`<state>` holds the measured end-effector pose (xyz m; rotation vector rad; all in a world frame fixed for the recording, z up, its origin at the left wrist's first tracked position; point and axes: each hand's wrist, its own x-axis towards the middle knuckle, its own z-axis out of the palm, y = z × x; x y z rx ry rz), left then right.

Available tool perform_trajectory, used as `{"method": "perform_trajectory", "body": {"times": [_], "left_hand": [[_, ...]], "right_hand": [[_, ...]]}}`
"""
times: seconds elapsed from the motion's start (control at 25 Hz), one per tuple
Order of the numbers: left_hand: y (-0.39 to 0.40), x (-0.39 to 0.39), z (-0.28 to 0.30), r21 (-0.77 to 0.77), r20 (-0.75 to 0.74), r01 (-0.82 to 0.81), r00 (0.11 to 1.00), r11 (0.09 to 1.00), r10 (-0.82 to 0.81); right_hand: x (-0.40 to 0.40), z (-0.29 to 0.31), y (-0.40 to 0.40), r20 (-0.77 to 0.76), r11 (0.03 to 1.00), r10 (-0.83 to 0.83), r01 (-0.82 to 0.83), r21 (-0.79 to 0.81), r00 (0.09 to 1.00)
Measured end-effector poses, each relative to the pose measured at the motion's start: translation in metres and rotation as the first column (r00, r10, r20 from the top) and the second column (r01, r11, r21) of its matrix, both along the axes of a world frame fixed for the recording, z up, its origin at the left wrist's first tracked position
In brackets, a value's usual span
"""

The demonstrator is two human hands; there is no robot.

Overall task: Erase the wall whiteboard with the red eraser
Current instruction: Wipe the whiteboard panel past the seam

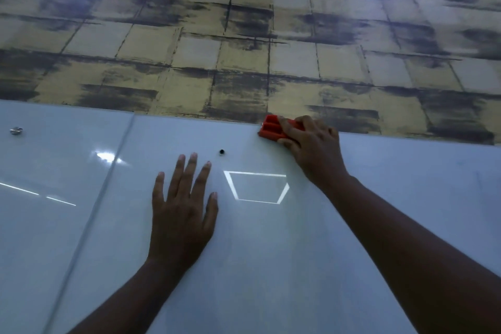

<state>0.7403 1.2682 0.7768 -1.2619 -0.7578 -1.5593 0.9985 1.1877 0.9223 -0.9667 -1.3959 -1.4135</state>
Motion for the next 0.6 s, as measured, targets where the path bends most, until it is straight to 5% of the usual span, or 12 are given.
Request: {"method": "perform_trajectory", "body": {"times": [0.24,0.6], "left_hand": [[-0.007,0.087,-0.023,-0.082,-0.058,0.008,0.998,0.997,-0.013],[0.002,0.086,-0.026,-0.117,-0.062,-0.013,0.998,0.993,0.006]], "right_hand": [[0.051,-0.018,0.004,-0.159,0.996,0.068,-0.057,0.075,0.985],[0.015,-0.124,0.007,0.152,0.995,0.021,-0.035,0.090,0.988]]}}
